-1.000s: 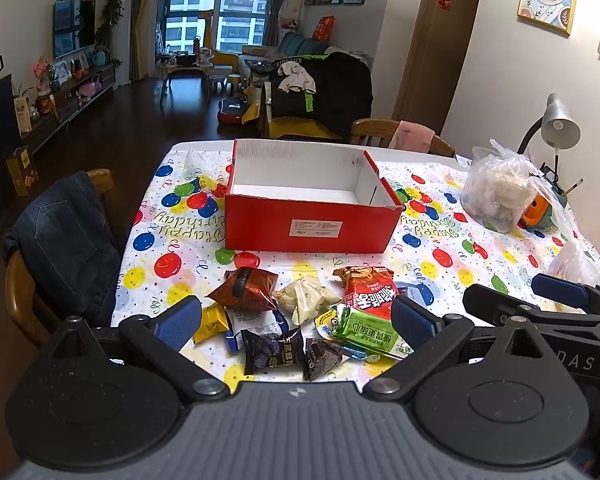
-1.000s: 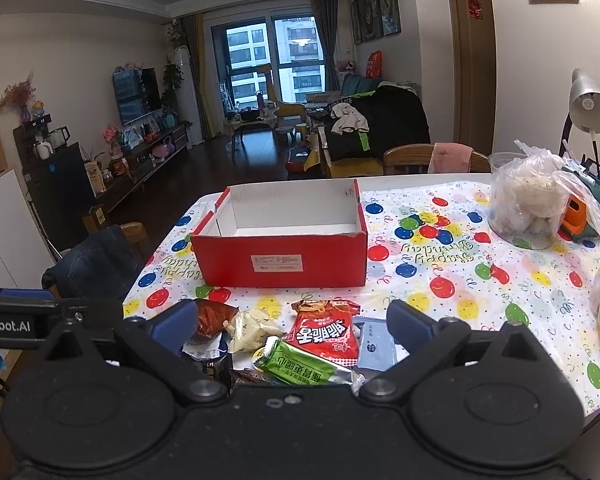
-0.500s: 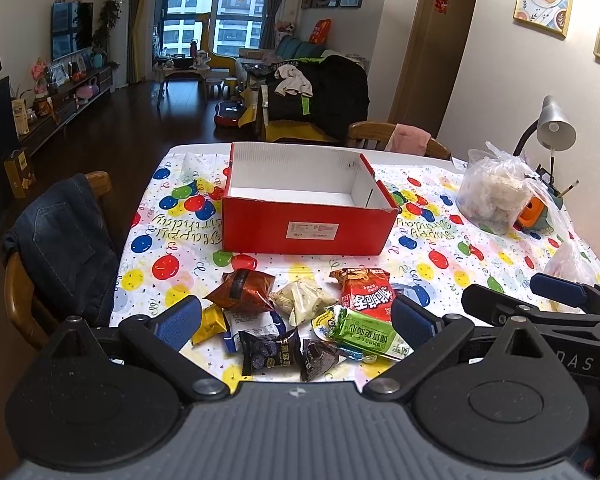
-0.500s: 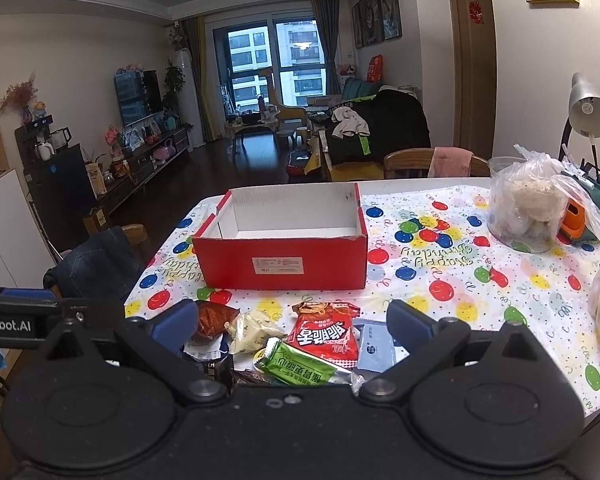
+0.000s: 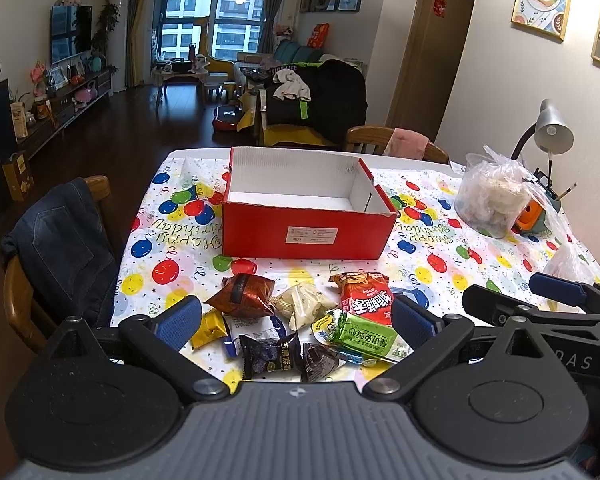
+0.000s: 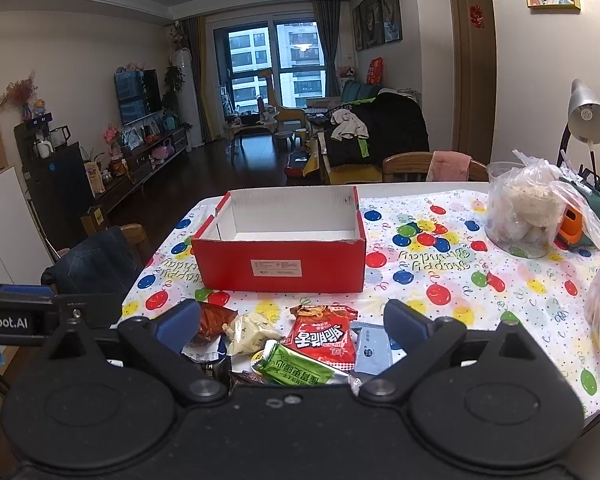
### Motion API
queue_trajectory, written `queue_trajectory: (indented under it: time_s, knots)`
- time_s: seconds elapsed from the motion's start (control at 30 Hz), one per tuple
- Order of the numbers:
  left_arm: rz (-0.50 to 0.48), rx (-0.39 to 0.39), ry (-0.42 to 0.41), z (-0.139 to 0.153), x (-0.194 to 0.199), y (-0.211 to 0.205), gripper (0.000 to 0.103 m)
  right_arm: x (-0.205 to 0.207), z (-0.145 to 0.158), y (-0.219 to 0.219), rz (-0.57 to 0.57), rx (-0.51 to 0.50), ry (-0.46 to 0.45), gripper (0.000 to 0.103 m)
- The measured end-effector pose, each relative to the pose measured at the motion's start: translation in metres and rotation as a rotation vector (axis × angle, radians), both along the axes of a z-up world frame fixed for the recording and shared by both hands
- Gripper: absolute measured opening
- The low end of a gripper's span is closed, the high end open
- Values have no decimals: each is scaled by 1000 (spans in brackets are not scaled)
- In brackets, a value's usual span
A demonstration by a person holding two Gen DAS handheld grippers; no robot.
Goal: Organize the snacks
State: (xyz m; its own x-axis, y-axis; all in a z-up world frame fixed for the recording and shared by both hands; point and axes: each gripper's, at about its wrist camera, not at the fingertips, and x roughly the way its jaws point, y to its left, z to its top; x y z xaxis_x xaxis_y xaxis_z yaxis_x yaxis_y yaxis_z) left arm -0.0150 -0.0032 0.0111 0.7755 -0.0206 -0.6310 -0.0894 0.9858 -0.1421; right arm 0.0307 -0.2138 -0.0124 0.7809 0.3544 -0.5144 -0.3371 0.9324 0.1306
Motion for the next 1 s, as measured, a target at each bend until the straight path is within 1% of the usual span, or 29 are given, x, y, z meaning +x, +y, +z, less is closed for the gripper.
queue_trajectory:
  time_s: [0.53,0.77,1.0]
  knots:
    - [15,-4,-11,-1,-3,10,102,1,2,1,6,-7,-4,98]
    - [9,-11,0,-4,-1,11,102,0,1,1,9,-12,-2,98]
    - [6,-11,17,-10,7,5,102,10,-3,-4,25,-32,-7,98]
